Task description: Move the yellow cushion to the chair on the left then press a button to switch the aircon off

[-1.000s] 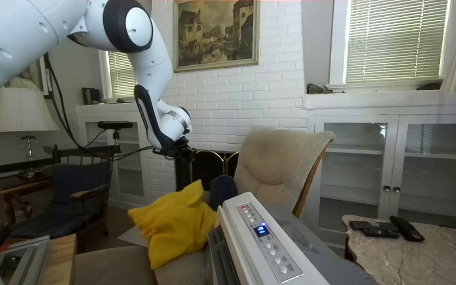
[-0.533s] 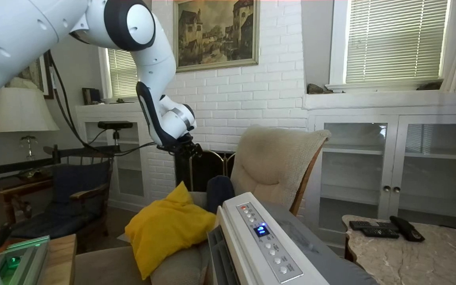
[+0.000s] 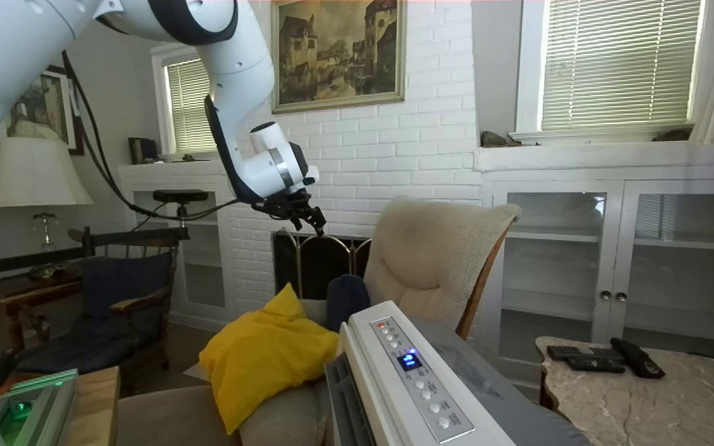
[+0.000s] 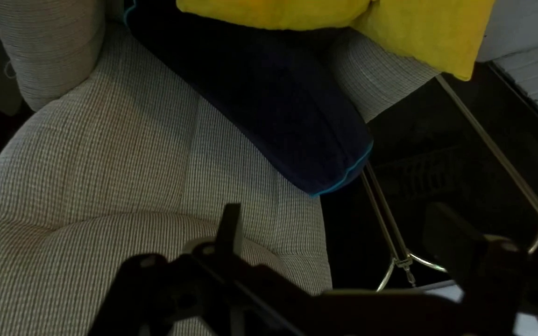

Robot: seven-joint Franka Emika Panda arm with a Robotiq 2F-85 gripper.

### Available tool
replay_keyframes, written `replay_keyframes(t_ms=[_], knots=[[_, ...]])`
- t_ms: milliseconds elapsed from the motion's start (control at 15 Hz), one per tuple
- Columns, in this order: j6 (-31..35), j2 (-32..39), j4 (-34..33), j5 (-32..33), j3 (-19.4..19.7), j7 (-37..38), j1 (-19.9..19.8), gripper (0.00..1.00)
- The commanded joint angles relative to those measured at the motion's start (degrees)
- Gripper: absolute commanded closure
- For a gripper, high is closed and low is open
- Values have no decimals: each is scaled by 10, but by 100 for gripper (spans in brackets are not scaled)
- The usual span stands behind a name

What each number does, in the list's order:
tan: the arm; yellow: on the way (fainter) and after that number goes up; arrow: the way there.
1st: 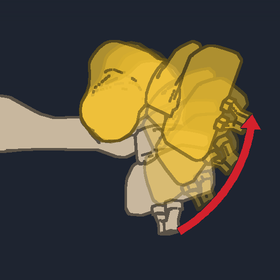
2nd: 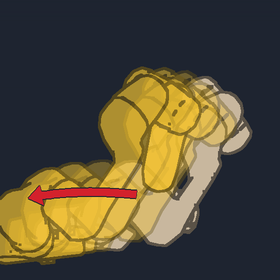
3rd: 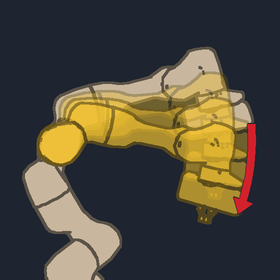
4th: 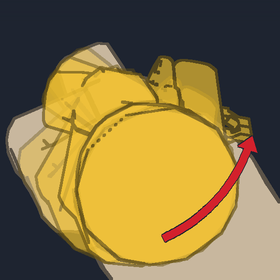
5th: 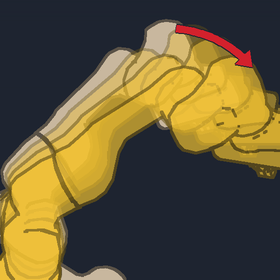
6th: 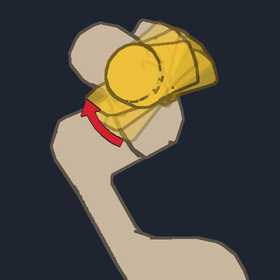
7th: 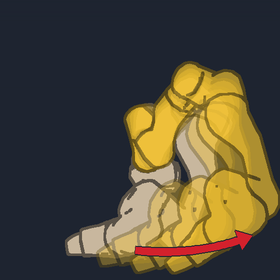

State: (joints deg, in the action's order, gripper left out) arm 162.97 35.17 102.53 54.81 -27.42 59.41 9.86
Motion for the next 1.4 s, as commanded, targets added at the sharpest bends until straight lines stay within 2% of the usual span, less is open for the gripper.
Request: replay_keyframes(t_ms=[0, 133, 200, 267, 400, 600, 800, 1133, 1333], knots=[[-23, -93, 73, -156, 11, -104, -8, 0], [-46, -134, 92, -244, 29, -160, -2, 0], [-70, -141, 95, -219, -14, -141, -47, 0], [-68, -175, 107, -300, 62, -194, 14, 0], [-87, -204, 113, -334, 101, -207, 32, 0], [-121, -238, 124, -306, 173, -180, 63, 0], [-165, -260, 137, -284, 210, -159, 69, 0], [-232, -282, 162, -281, 229, -141, 57, 0], [-238, -289, 180, -301, 228, -140, 45, 0]])
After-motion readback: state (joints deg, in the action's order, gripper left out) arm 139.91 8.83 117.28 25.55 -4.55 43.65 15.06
